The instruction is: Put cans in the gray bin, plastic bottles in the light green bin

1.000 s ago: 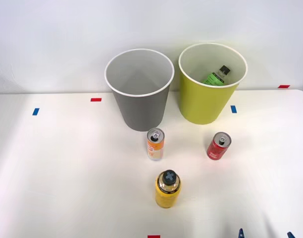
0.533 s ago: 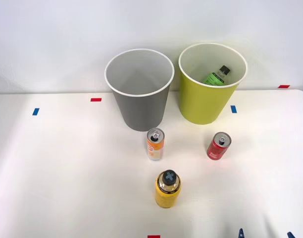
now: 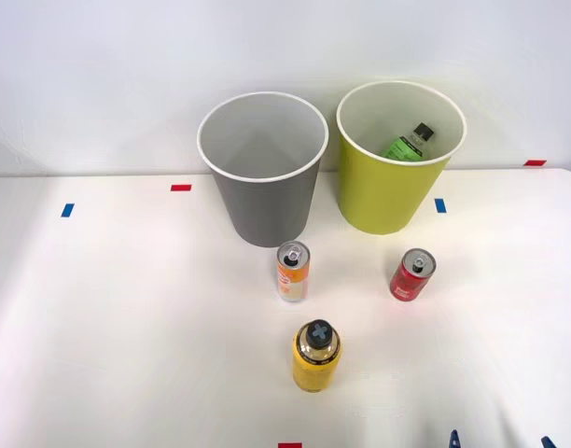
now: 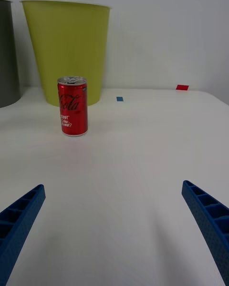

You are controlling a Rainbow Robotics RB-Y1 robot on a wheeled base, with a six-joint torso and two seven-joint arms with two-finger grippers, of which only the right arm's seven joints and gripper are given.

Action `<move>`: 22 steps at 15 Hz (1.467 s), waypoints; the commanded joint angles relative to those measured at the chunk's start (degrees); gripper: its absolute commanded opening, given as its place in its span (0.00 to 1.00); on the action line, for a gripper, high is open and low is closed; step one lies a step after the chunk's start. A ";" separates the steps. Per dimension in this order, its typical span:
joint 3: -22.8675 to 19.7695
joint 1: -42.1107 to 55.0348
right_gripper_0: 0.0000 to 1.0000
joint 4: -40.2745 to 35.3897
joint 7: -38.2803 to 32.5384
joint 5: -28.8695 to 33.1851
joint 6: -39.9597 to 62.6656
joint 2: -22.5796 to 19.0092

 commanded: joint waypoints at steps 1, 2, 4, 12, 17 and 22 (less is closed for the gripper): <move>0.00 0.00 1.00 0.00 0.00 0.00 0.00 0.00; 0.00 0.00 1.00 0.00 0.00 0.00 0.00 0.00; 0.00 0.00 1.00 0.00 0.00 0.00 0.00 0.00; 0.00 0.00 1.00 0.00 0.00 0.00 0.00 0.00; 0.00 0.00 1.00 0.00 0.00 0.00 0.00 0.00; 0.00 0.00 1.00 0.00 0.00 0.00 0.00 0.00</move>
